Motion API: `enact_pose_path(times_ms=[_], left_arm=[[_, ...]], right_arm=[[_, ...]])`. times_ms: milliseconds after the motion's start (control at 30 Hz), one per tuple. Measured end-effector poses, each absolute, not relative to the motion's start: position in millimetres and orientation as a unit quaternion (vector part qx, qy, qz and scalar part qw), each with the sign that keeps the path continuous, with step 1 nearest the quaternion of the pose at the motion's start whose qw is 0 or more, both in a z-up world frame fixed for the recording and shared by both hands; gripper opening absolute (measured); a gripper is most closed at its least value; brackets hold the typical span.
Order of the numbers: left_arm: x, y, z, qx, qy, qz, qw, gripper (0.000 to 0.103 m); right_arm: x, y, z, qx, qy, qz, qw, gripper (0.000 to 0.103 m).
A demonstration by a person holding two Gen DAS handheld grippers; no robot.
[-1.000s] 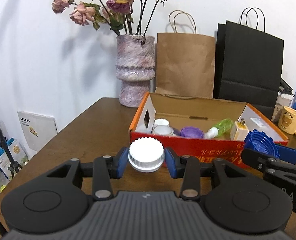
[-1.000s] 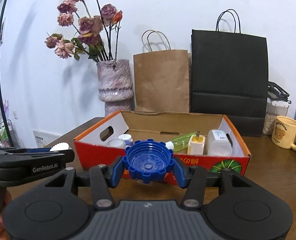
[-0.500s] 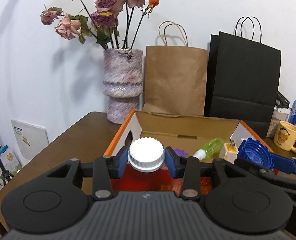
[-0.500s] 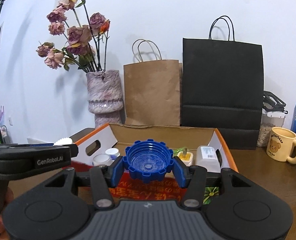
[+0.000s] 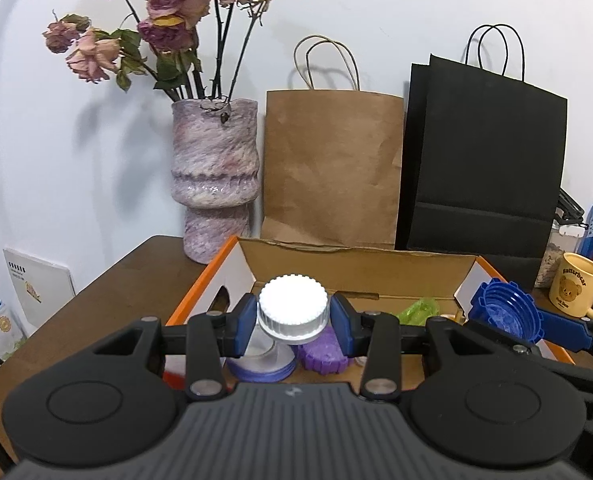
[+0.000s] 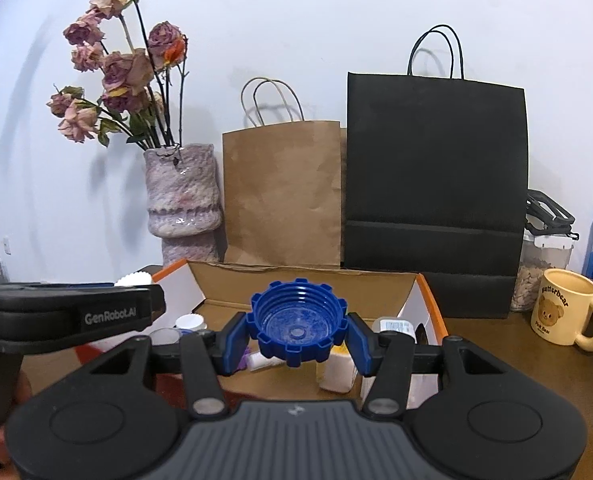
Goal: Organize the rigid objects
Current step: 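Carry the white cap left and the blue cap right over the red box, then lower both caps into the box and open both grippers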
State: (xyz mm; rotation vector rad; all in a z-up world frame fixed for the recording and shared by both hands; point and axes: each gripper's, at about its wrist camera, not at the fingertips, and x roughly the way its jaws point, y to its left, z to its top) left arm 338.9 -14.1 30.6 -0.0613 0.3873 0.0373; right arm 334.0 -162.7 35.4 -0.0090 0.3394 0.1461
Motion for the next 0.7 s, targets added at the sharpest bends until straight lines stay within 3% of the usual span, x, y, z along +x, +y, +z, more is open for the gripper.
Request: enact_pose_path(times_ms=[633, 700], left_arm=[[392, -21, 21, -0.010, 0.201, 0.019, 0.979, 0.042], [392, -22, 20, -0.006, 0.201, 0.023, 0.979, 0.048]], right_arm=[[385, -171, 26, -0.025, 0.176, 0.071, 0.981, 0.051], [388, -172, 24, -0.025, 0.182, 0.072, 0.980, 0.052]])
